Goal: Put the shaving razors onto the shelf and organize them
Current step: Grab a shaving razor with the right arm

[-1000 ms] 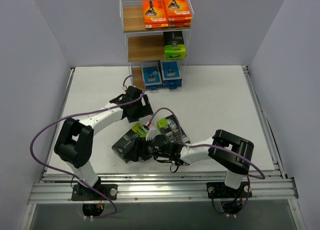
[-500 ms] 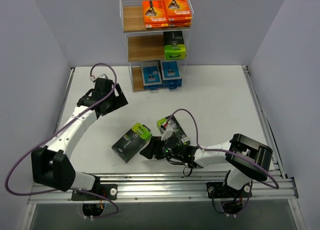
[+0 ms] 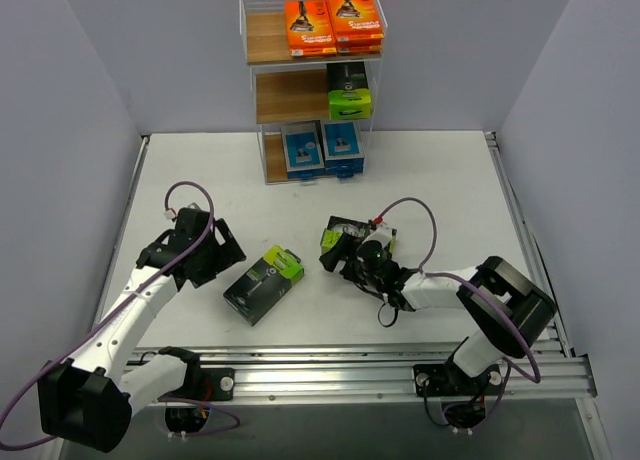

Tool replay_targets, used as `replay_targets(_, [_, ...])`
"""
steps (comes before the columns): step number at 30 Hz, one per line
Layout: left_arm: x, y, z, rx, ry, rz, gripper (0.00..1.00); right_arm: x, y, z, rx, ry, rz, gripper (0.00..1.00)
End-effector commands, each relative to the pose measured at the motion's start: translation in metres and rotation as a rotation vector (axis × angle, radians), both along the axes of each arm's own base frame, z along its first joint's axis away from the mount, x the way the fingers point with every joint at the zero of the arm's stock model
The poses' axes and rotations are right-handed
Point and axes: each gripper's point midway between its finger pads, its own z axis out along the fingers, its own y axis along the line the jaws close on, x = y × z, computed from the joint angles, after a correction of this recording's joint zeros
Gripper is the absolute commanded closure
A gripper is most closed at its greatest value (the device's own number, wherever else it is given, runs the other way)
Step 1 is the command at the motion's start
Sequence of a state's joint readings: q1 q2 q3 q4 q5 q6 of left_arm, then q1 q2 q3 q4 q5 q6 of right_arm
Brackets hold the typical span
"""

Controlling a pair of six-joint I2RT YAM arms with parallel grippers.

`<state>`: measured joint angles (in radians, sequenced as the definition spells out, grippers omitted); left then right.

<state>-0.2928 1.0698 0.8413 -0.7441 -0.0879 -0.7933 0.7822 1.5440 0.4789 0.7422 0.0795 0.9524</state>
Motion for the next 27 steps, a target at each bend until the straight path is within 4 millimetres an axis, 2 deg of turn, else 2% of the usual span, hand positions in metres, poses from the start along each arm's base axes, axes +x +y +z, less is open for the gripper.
replay_targets(1, [-0.004,-0.011,0.004,-0.088,-0.030,0.009,0.06,0.019,-0.004,0.004,-0.047,-0.019,0.010,0.20])
replay_targets(3, [-0.004,-0.014,0.004,-0.112,-0.042,0.008,0.06,0.030,0.011,0.014,-0.032,-0.043,0.049,0.21])
replay_targets(8, [-0.013,-0.015,-0.011,-0.117,-0.012,0.008,0.06,0.038,0.050,0.028,0.047,-0.060,0.172,0.25])
replay_targets(9, [-0.015,-0.016,-0.014,-0.119,-0.003,0.007,0.06,0.039,0.055,0.023,0.055,-0.050,0.185,0.25])
replay_targets(11, [-0.020,-0.016,-0.023,-0.120,0.018,0.009,0.06,0.040,0.068,0.030,0.102,-0.063,0.216,0.26])
replay_targets(12, [-0.022,-0.017,-0.026,-0.122,0.027,0.009,0.06,0.041,0.070,0.025,0.102,-0.052,0.219,0.27])
replay_targets(14, [-0.027,-0.018,-0.036,-0.126,0.046,0.013,0.06,0.044,0.080,0.029,0.119,-0.061,0.237,0.27])
replay_targets(15, [-0.029,-0.019,-0.039,-0.126,0.053,0.011,0.06,0.042,0.084,0.024,0.120,-0.049,0.253,0.28])
replay_targets(21, [-0.038,-0.023,-0.059,-0.116,0.076,0.002,0.05,0.023,0.113,0.026,0.165,-0.037,0.363,0.32])
replay_targets(26, [-0.038,-0.021,-0.070,-0.077,0.061,0.009,0.00,0.004,0.118,0.026,0.242,-0.008,0.399,0.35])
replay_targets(27, [-0.036,-0.020,-0.072,-0.075,0.052,0.012,0.02,-0.003,0.115,0.021,0.246,0.007,0.402,0.36])
